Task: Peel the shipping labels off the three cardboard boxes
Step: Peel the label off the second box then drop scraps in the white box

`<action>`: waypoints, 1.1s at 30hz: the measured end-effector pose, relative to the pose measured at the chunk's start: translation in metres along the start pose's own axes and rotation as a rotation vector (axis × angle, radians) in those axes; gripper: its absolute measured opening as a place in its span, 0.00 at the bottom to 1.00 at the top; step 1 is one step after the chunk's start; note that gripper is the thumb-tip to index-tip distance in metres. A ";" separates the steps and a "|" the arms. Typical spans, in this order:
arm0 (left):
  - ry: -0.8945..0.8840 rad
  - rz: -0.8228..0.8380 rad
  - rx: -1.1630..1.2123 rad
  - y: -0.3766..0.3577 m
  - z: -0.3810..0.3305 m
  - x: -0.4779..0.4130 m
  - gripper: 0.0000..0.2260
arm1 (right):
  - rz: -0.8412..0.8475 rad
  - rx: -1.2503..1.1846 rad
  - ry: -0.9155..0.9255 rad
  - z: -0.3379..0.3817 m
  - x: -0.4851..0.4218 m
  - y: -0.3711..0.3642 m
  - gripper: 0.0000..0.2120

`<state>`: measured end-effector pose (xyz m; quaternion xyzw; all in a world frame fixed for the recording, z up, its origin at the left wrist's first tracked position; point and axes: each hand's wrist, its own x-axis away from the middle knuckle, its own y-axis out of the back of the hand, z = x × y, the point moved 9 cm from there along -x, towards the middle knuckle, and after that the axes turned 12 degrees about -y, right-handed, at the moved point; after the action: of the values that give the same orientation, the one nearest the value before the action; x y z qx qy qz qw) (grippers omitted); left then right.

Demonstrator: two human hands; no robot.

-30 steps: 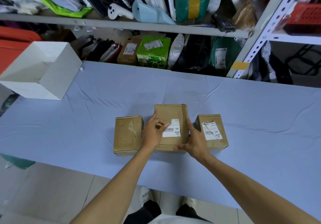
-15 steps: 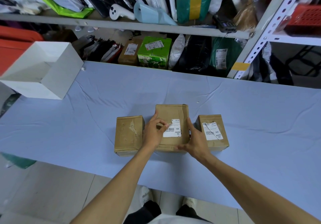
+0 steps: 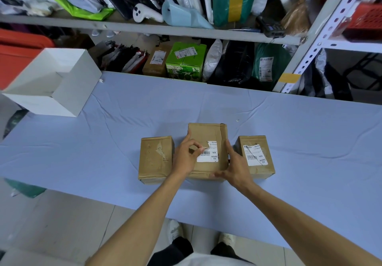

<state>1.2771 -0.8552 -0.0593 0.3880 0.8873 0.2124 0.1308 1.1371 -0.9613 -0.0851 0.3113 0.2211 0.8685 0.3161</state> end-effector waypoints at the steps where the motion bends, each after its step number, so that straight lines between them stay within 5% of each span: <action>1: -0.003 0.002 -0.002 0.000 0.000 0.000 0.04 | -0.003 0.002 -0.003 0.000 0.000 0.000 0.62; 33: 0.028 0.016 0.058 0.000 -0.003 0.000 0.08 | -0.014 0.018 0.010 -0.005 -0.003 -0.002 0.63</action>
<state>1.2760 -0.8556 -0.0564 0.3955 0.8917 0.1932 0.1056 1.1365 -0.9634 -0.0907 0.3084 0.2327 0.8657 0.3184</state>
